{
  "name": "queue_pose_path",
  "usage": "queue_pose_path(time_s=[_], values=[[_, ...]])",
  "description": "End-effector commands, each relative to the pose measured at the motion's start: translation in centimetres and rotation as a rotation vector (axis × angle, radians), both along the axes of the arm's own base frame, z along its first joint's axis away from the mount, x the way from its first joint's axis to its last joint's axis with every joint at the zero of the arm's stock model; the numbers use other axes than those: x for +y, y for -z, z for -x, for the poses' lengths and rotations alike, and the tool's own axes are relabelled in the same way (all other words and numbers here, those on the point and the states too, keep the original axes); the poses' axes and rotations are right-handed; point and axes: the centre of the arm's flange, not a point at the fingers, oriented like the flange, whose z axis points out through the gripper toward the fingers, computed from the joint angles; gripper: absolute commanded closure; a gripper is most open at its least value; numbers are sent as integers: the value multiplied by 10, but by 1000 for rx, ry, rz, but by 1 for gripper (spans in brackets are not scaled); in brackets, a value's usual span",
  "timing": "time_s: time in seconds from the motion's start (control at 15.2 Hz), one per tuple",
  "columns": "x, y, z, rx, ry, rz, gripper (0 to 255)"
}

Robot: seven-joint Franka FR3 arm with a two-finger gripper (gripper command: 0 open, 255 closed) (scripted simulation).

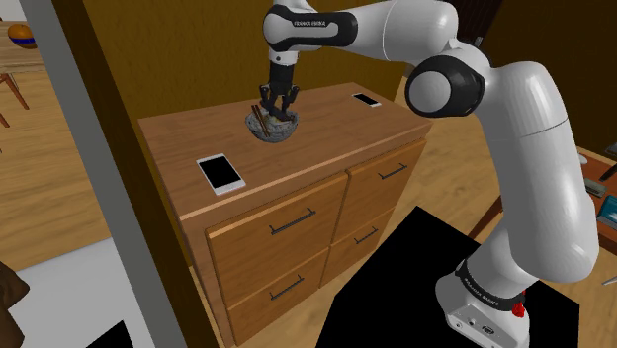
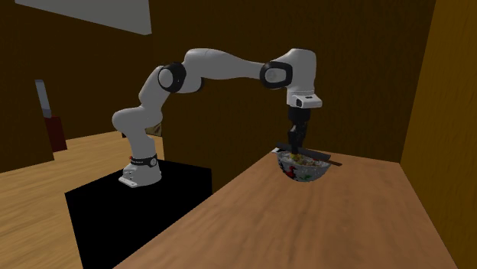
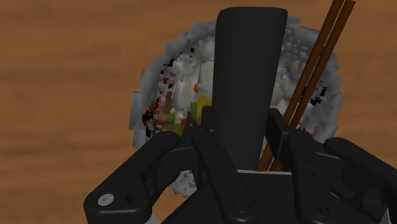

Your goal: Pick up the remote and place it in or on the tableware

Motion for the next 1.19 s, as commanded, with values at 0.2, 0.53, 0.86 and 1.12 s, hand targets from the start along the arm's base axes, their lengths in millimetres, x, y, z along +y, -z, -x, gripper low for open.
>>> queue_pose_path(time_s=[0.2,0.53,0.86,1.12], values=[[0,0,0,0,0,0,0],[-3,-40,0,0,0,0,0],[-4,-50,1,0,0,0,0],[-4,-50,1,0,0,0,0]])
